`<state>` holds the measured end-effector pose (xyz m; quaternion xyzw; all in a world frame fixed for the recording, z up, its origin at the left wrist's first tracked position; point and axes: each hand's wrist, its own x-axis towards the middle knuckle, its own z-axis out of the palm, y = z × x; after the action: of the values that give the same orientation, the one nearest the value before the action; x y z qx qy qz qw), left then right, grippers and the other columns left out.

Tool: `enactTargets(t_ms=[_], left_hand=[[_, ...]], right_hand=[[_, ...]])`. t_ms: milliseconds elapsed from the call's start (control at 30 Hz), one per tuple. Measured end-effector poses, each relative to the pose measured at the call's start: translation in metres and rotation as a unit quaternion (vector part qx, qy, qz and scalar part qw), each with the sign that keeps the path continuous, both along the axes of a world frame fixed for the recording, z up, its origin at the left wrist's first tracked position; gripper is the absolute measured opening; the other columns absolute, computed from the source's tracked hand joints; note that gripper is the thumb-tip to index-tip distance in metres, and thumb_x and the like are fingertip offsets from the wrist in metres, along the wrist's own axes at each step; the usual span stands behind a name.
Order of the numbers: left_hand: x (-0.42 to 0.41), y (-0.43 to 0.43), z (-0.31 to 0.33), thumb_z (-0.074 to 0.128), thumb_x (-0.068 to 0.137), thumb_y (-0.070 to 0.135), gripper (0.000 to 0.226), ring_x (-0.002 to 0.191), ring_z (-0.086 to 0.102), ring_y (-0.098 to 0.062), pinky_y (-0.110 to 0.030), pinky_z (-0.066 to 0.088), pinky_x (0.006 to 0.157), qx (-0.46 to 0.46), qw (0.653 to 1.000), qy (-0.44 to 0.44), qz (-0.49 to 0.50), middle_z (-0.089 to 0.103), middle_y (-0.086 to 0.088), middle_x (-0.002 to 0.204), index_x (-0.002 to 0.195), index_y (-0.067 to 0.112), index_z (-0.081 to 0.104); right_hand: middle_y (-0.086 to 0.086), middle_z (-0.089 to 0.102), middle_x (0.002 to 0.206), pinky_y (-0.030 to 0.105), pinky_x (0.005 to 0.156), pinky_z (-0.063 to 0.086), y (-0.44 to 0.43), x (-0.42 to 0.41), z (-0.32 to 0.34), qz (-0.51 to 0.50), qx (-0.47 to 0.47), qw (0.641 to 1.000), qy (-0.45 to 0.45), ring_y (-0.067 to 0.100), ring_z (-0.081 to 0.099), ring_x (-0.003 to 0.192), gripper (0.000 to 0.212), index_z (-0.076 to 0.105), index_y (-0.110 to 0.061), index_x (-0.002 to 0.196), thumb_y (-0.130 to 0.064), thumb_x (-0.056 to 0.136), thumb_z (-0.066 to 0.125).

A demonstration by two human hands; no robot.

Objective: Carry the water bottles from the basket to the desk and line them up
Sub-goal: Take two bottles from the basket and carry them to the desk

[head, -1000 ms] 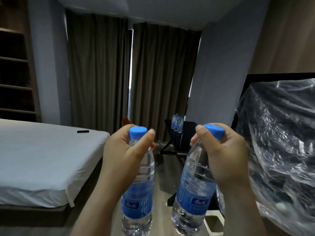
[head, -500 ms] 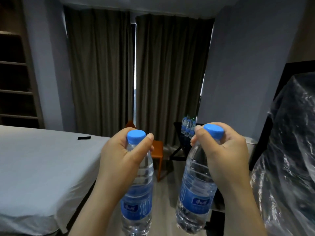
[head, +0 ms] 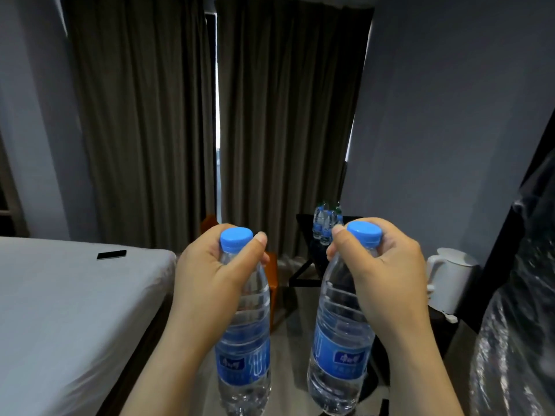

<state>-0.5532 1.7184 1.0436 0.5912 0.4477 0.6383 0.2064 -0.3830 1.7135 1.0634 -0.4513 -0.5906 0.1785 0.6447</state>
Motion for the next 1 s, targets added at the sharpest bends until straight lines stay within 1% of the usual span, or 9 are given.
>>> enactTargets(t_ms=[100,167,267,433,567,667,767,900,1000], left_hand=[[-0.019,0.057,0.005,0.060,0.085,0.031,0.021,0.070,0.066,-0.005,-0.007,0.048,0.057,0.005,1.000,0.005,-0.022,0.069,0.004,0.072,0.073,0.014,0.065],[-0.032,0.095,0.010,0.061,0.085,0.031,0.021,0.071,0.065,-0.006,-0.009,0.048,0.058,0.010,0.999,0.008,-0.031,0.069,0.004,0.072,0.072,0.015,0.065],[-0.048,0.146,0.009,0.061,0.085,0.032,0.021,0.070,0.065,-0.008,-0.011,0.050,0.058,0.003,0.999,0.006,-0.046,0.068,0.002,0.073,0.071,0.016,0.065],[-0.063,0.220,-0.011,0.063,0.085,0.038,0.026,0.068,0.064,-0.013,-0.022,0.051,0.058,-0.017,0.999,0.004,-0.045,0.066,-0.002,0.071,0.071,0.016,0.064],[-0.066,0.275,-0.023,0.063,0.085,0.030,0.022,0.067,0.063,-0.009,-0.014,0.048,0.056,-0.034,0.998,0.006,-0.056,0.067,0.003,0.070,0.068,0.016,0.065],[-0.063,0.319,-0.030,0.062,0.085,0.033,0.021,0.067,0.063,-0.006,-0.020,0.050,0.057,-0.042,0.998,0.007,-0.055,0.068,0.007,0.072,0.069,0.019,0.064],[-0.055,0.368,-0.035,0.064,0.084,0.034,0.023,0.065,0.064,-0.009,-0.025,0.051,0.059,-0.043,0.997,0.004,-0.059,0.067,0.002,0.070,0.068,0.018,0.064],[-0.036,0.436,-0.036,0.065,0.085,0.031,0.024,0.064,0.062,-0.022,-0.031,0.051,0.057,-0.039,0.997,0.019,-0.065,0.065,-0.011,0.068,0.071,0.012,0.064],[-0.019,0.486,-0.035,0.065,0.083,0.039,0.030,0.064,0.062,-0.023,-0.030,0.051,0.057,-0.038,0.996,0.022,-0.074,0.064,-0.011,0.068,0.073,0.010,0.064]], right_hand=[[0.010,0.064,0.065,0.008,0.047,0.040,0.052,-0.020,0.003,-0.019,-0.004,1.000,-0.006,0.007,0.054,0.053,0.023,0.062,-0.006,0.069,-0.022,0.085,0.065],[0.011,0.064,0.065,0.009,0.047,0.040,0.085,-0.033,0.005,-0.030,-0.006,1.000,-0.008,0.009,0.053,0.053,0.024,0.062,-0.005,0.069,-0.023,0.084,0.065],[0.011,0.063,0.065,0.008,0.047,0.039,0.127,-0.050,0.004,-0.052,-0.010,0.999,-0.002,0.006,0.051,0.051,0.024,0.061,-0.004,0.068,-0.023,0.084,0.065],[0.010,0.065,0.064,0.011,0.048,0.042,0.195,-0.068,-0.011,-0.063,-0.048,0.997,-0.001,0.016,0.057,0.054,0.022,0.062,-0.007,0.069,-0.022,0.084,0.066],[0.008,0.065,0.065,0.012,0.048,0.044,0.247,-0.072,-0.021,-0.069,-0.076,0.995,0.008,0.010,0.058,0.053,0.020,0.062,-0.009,0.071,-0.024,0.084,0.065],[0.008,0.065,0.064,0.011,0.047,0.044,0.291,-0.069,-0.030,-0.070,-0.090,0.993,0.008,0.006,0.055,0.051,0.021,0.062,-0.007,0.071,-0.023,0.084,0.066],[0.008,0.064,0.064,0.010,0.046,0.043,0.341,-0.062,-0.038,-0.074,-0.093,0.993,0.016,0.005,0.054,0.050,0.021,0.062,-0.006,0.070,-0.023,0.084,0.066],[0.006,0.065,0.065,0.012,0.047,0.044,0.409,-0.045,-0.045,-0.078,-0.091,0.992,0.026,0.005,0.055,0.051,0.020,0.063,-0.010,0.072,-0.025,0.085,0.065],[0.005,0.064,0.065,0.010,0.047,0.044,0.458,-0.031,-0.045,-0.077,-0.094,0.992,0.026,0.004,0.055,0.051,0.020,0.062,-0.009,0.072,-0.023,0.085,0.065]])
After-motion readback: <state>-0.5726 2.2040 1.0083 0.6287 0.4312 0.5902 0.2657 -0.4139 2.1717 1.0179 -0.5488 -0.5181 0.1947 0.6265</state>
